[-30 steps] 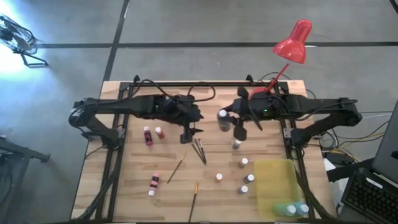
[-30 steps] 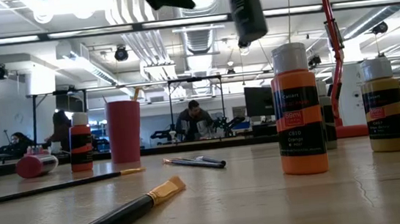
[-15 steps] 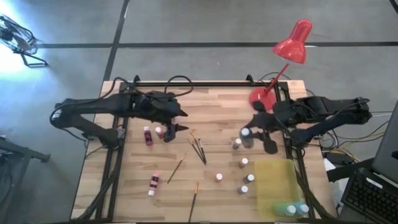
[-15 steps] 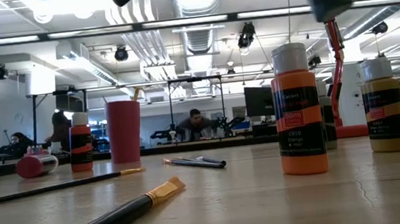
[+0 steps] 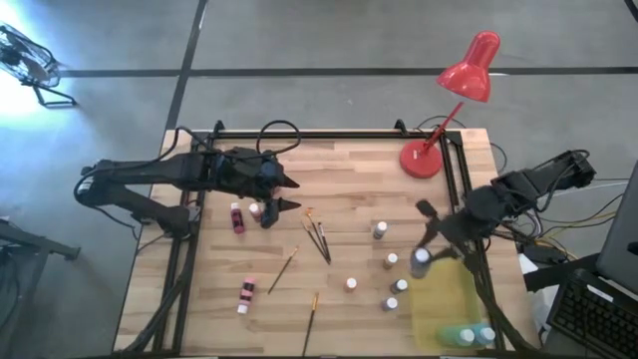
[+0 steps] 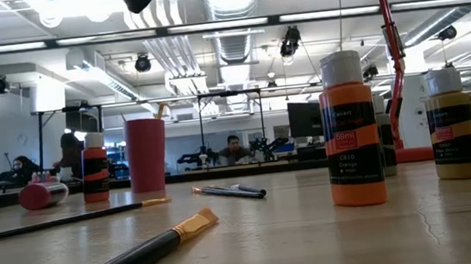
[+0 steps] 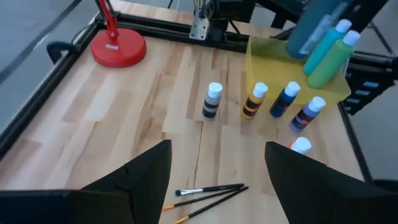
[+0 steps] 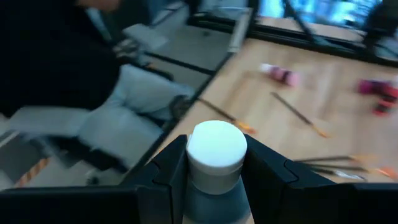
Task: Pick & Place Paint Supplies
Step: Put the black paint bottle into the bin
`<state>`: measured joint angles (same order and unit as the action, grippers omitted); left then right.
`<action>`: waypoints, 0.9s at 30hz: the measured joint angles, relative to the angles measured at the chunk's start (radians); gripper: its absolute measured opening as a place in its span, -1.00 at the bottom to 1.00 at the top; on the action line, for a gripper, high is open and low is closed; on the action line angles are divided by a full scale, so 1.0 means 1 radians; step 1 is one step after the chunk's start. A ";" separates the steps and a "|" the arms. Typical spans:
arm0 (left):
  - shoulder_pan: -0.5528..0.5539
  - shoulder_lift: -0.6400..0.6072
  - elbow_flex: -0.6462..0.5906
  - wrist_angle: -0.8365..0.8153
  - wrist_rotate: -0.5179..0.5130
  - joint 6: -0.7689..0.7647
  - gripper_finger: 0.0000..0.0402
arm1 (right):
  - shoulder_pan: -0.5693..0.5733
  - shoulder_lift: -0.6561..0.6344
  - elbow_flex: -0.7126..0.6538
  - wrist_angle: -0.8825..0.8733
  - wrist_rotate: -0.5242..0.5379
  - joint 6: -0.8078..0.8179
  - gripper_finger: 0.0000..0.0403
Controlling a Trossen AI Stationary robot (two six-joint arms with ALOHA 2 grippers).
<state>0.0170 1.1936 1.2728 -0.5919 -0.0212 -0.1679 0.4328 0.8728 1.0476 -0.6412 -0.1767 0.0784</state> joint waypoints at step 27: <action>0.000 -0.001 -0.002 0.001 0.003 -0.278 0.29 | 0.351 -0.077 -0.448 0.510 -0.086 -0.072 -0.44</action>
<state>0.0170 1.1931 1.2709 -0.5913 -0.0185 -0.4462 0.7837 0.7957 0.6000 -0.1313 -0.2628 0.0066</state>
